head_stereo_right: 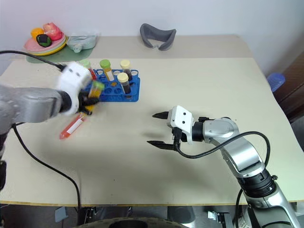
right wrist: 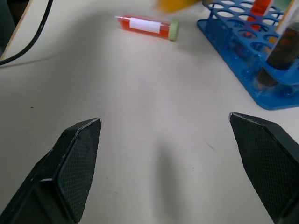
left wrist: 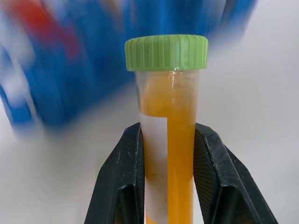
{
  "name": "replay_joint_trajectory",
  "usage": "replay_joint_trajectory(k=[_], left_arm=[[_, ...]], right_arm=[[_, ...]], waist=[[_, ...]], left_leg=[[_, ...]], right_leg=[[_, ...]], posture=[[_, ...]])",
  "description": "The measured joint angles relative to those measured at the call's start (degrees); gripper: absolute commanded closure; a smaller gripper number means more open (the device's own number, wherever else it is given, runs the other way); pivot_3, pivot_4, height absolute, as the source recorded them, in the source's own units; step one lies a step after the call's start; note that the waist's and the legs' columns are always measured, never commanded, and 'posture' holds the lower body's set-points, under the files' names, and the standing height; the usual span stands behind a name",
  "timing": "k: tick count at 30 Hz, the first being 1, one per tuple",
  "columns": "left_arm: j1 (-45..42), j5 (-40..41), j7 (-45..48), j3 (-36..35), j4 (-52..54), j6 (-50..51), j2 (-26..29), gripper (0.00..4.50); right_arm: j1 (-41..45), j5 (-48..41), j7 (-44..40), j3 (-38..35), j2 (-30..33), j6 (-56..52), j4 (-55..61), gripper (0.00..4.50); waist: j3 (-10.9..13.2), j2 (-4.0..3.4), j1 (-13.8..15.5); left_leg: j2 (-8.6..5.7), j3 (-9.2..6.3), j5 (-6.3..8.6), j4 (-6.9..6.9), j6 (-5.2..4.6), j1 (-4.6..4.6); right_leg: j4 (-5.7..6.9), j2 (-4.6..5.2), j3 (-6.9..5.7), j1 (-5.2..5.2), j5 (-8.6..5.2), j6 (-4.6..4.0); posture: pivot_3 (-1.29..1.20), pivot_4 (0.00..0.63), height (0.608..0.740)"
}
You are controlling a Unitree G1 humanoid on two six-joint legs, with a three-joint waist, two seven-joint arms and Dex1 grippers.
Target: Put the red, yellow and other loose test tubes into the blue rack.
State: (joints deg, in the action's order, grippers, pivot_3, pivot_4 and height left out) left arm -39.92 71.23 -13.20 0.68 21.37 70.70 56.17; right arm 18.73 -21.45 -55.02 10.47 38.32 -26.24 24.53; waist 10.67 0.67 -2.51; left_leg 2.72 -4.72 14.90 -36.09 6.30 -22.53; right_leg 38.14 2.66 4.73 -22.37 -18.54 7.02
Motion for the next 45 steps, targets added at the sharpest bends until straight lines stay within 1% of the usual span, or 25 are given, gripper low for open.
replay_joint_trajectory(k=[1, 3, 5, 7, 12, 14, 16, 22, 30, 37, 45], left_arm=[[2.4, -3.1, 2.3, -1.7, 0.6, -4.2, -0.5, 3.70], [7.8, -14.1, 5.4, -2.7, 1.1, -16.2, -3.2, 3.70], [11.0, -24.3, 7.1, -2.5, 0.5, -28.2, -9.1, 3.70], [12.5, -32.8, 8.4, -1.4, -1.4, -37.6, -14.1, 3.70], [14.3, -46.7, 9.7, 0.7, -8.8, -53.2, -24.7, 3.70], [14.6, -50.7, 10.4, 0.8, -13.4, -58.7, -29.0, 3.70], [14.5, -53.9, 11.6, 0.8, -18.2, -63.1, -31.3, 3.70], [14.0, -59.4, 16.3, 0.8, -29.7, -74.1, -37.0, 3.70], [9.5, -62.0, 19.7, 0.2, -39.6, -82.8, -42.7, 3.70], [8.7, -64.3, 20.4, -0.3, -41.9, -85.1, -44.0, 3.70], [10.7, -65.8, 19.0, -3.1, -40.3, -85.4, -43.8, 3.70]], right_arm=[[0.2, -0.1, 0.3, -0.1, -0.3, -0.1, -0.1, 0.00], [1.0, -0.1, 2.1, -0.4, -2.7, -0.9, -0.8, 0.00], [2.1, -0.1, 4.8, -1.1, -5.2, -1.4, -2.3, 0.00], [2.8, -0.2, 7.4, -2.3, -7.0, -2.0, -2.9, 0.00], [3.4, -0.3, 11.1, -3.9, -9.6, -3.4, -3.4, 0.00], [3.3, -0.3, 11.9, -4.1, -9.8, -3.7, -3.2, 0.00], [3.1, -0.3, 12.4, -4.2, -9.8, -3.9, -3.1, 0.00], [2.6, -0.7, 13.5, -4.7, -9.7, -4.7, -2.0, 0.00], [2.2, -1.4, 14.3, -5.1, -9.7, -5.5, -1.1, 0.00], [2.2, -1.4, 14.5, -5.1, -9.7, -5.7, -0.8, 0.00], [2.2, -1.5, 14.4, -5.1, -9.6, -5.9, -0.6, 0.00]], waist=[[0.0, 0.00, 0.0], [0.0, 0.01, 0.1], [0.0, 0.04, 0.3], [0.0, 0.10, 0.7], [0.0, 0.08, 0.9], [0.0, 0.07, 1.0], [0.0, 0.07, 0.9], [0.0, 0.07, 0.8], [0.0, 0.07, 0.6], [0.0, 0.07, 0.0], [0.0, 0.07, 0.1]], left_leg=[[0.00, 0.00, 0.00, -0.02, 0.01, 0.01], [-0.01, 0.01, -0.01, -0.04, 0.02, 0.02], [-0.02, 0.01, -0.01, -0.07, 0.03, -0.02], [-0.02, 0.01, -0.01, -0.07, 0.02, -0.11], [-0.02, 0.01, 0.01, -0.07, -0.02, -0.18], [-0.02, 0.01, 0.01, -0.07, -0.03, -0.17], [-0.01, 0.01, 0.02, -0.08, -0.04, -0.16], [-0.02, 0.00, 0.03, -0.08, -0.05, -0.16], [-0.02, -0.02, 0.17, -0.10, -0.31, -0.16], [-0.02, -0.04, 0.18, -0.09, -0.32, -0.10], [-0.02, -0.05, 0.18, -0.10, -0.32, -0.09]], right_leg=[[0.03, 0.00, 0.00, 0.03, 0.00, 0.00], [-0.01, 0.01, 0.00, 0.07, 0.02, 0.00], [-0.04, 0.01, 0.01, 0.07, 0.03, 0.00], [-0.09, 0.03, -0.01, 0.04, 0.03, 0.00], [-0.08, 0.03, -0.02, -0.05, 0.03, 0.01], [-0.04, 0.01, -0.03, -0.06, 0.03, 0.01], [-0.02, 0.01, -0.03, -0.06, 0.03, 0.01], [-0.02, 0.01, -0.04, -0.05, 0.03, 0.01], [-0.01, 0.01, -0.06, -0.04, 0.03, 0.02], [0.04, 0.01, -0.06, -0.01, 0.03, 0.02], [0.05, 0.01, -0.06, 0.01, 0.03, 0.02]], posture=[[0.00, 0.150, 0.740], [0.00, 0.150, 0.740], [0.00, 0.150, 0.740], [0.00, 0.150, 0.740], [0.00, 0.150, 0.740], [0.00, 0.150, 0.740], [0.00, 0.150, 0.740], [0.00, 0.150, 0.740], [0.00, 0.150, 0.740], [0.00, 0.150, 0.740], [0.00, 0.150, 0.740]])
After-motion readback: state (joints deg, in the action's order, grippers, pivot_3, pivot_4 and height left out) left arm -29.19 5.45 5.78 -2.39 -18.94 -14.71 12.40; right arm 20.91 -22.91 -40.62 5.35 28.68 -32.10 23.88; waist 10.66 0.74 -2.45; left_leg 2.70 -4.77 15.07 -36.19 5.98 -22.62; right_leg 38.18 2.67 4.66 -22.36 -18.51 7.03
